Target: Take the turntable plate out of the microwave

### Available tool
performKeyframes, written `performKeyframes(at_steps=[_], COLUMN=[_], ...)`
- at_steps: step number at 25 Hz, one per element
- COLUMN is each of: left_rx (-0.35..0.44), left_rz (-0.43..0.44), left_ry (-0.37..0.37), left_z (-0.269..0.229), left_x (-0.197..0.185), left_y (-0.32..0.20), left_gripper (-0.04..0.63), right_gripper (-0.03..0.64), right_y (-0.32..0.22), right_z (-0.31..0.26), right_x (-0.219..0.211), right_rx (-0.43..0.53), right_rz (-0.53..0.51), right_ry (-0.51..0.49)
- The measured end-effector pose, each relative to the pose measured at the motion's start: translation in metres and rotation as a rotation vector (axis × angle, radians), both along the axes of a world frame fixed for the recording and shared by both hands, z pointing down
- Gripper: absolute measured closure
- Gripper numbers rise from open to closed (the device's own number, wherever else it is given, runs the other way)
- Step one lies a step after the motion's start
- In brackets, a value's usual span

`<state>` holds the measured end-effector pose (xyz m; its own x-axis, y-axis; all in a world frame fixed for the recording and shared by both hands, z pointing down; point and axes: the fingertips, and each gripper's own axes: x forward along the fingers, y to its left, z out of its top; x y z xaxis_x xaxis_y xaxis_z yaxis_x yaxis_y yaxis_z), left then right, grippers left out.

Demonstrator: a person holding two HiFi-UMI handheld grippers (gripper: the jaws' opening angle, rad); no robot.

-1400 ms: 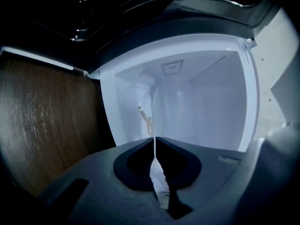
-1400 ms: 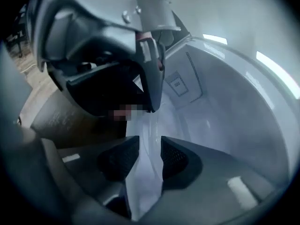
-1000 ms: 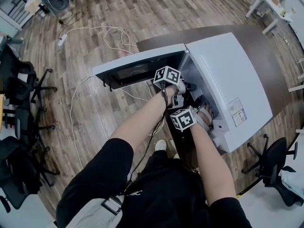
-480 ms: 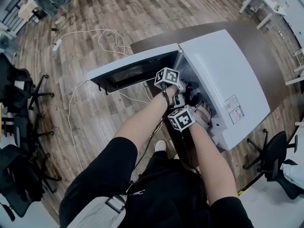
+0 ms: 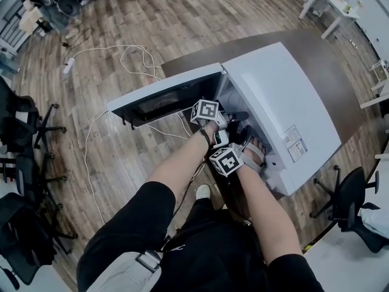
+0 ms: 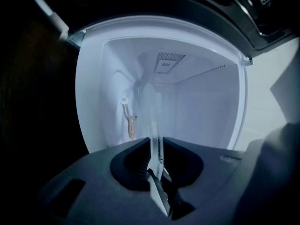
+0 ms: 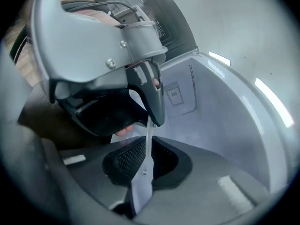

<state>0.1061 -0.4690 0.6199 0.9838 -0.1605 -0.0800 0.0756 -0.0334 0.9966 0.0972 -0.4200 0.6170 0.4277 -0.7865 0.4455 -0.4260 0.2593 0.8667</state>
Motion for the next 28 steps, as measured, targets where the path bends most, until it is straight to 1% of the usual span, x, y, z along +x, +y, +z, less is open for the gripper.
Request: performKeyframes(at_steps=[2, 4, 9, 15, 18, 22, 24, 28], left_rx=[0.006, 0.016, 0.022, 0.019, 0.009, 0.001, 0.01, 0.003], left_rz=[-0.016, -0.029, -0.048, -0.116, -0.152, -0.217, -0.255, -0.377], left_ry=[0.031, 0.044, 0.021, 0.02, 0.021, 0.028, 0.04, 0.066], left_z=[-0.004, -0.009, -0.016, -0.022, -0.025, -0.029, -0.033, -0.037], left_x=[-0.007, -0.014, -0.026, -0.049, -0.06, -0.072, -0.077, -0.103], left_y=[0.003, 0.004, 0.014, 0.035, 0.049, 0.072, 0.088, 0.116], left_gripper=[0.541, 0.541, 0.54, 0.54, 0.54, 0.54, 0.54, 0.541], right_gripper=[0.575, 0.575, 0.575, 0.575, 0.575, 0.575, 0.576, 0.578], right_y=[0.002, 0.004, 0.014, 0.035, 0.048, 0.073, 0.088, 0.115], right_z=[-0.003, -0.008, -0.015, -0.022, -0.026, -0.027, -0.03, -0.04], right_x=[-0.006, -0.012, -0.024, -0.043, -0.052, -0.063, -0.065, -0.083], right_rx=[0.015, 0.028, 0.032, 0.034, 0.042, 0.029, 0.04, 0.077], right_rz=[-0.019, -0.04, -0.068, -0.14, -0.193, -0.259, -0.294, -0.415], right_ry=[0.011, 0.015, -0.003, -0.009, 0.009, -0.004, 0.009, 0.051])
